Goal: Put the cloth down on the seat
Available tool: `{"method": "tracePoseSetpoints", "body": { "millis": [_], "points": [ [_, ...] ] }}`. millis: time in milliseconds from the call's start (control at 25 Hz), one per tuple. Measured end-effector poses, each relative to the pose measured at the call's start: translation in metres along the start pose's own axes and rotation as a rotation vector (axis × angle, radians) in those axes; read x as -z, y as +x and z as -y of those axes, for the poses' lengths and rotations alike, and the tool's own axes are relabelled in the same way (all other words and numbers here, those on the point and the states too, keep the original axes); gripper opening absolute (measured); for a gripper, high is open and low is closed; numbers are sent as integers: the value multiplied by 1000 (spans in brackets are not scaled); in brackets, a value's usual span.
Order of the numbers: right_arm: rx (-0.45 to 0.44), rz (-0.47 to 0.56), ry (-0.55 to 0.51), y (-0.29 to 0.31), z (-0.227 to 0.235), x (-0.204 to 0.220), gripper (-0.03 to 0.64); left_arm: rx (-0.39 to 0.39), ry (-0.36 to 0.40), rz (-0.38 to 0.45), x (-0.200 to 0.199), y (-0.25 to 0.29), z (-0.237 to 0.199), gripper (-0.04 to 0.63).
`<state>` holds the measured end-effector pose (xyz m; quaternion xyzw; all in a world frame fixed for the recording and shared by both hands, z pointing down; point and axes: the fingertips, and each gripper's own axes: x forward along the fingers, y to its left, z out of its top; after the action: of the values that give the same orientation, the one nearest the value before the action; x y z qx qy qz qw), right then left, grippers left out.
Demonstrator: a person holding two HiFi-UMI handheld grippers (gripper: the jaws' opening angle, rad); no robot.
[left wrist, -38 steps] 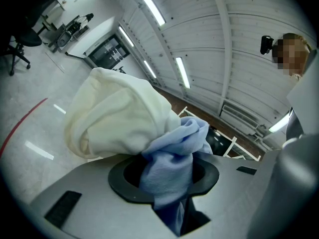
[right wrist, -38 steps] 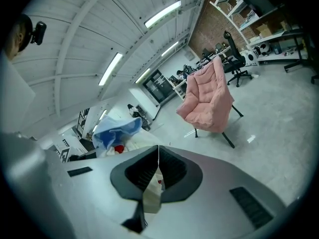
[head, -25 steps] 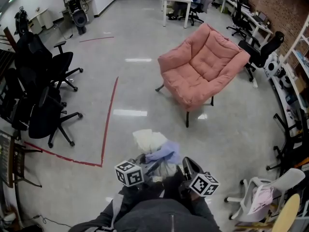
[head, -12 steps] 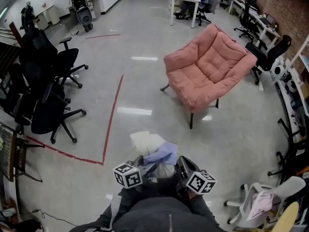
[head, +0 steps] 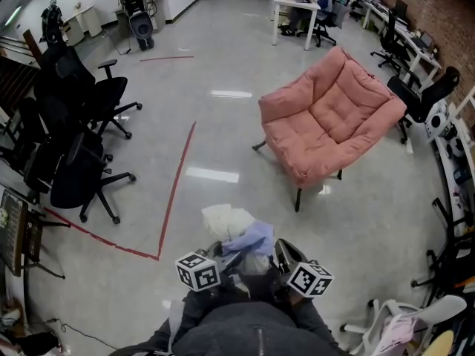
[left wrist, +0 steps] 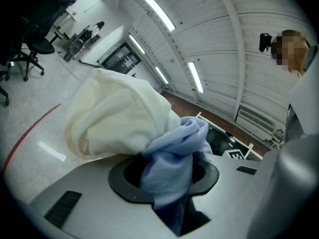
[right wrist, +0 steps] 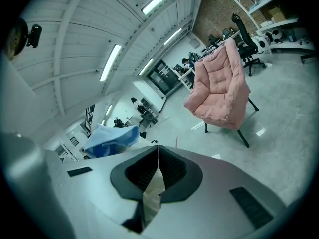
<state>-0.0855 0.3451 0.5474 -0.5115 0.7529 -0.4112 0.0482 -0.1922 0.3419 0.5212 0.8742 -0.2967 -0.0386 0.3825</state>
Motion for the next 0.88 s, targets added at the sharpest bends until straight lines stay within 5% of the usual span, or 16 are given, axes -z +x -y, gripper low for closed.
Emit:
{"method": "tracePoseSetpoints", "body": {
  "millis": [880],
  "points": [
    [-26, -37, -16, 118, 66, -141, 11, -51, 24, 17, -97, 143, -56, 133]
  ]
}}
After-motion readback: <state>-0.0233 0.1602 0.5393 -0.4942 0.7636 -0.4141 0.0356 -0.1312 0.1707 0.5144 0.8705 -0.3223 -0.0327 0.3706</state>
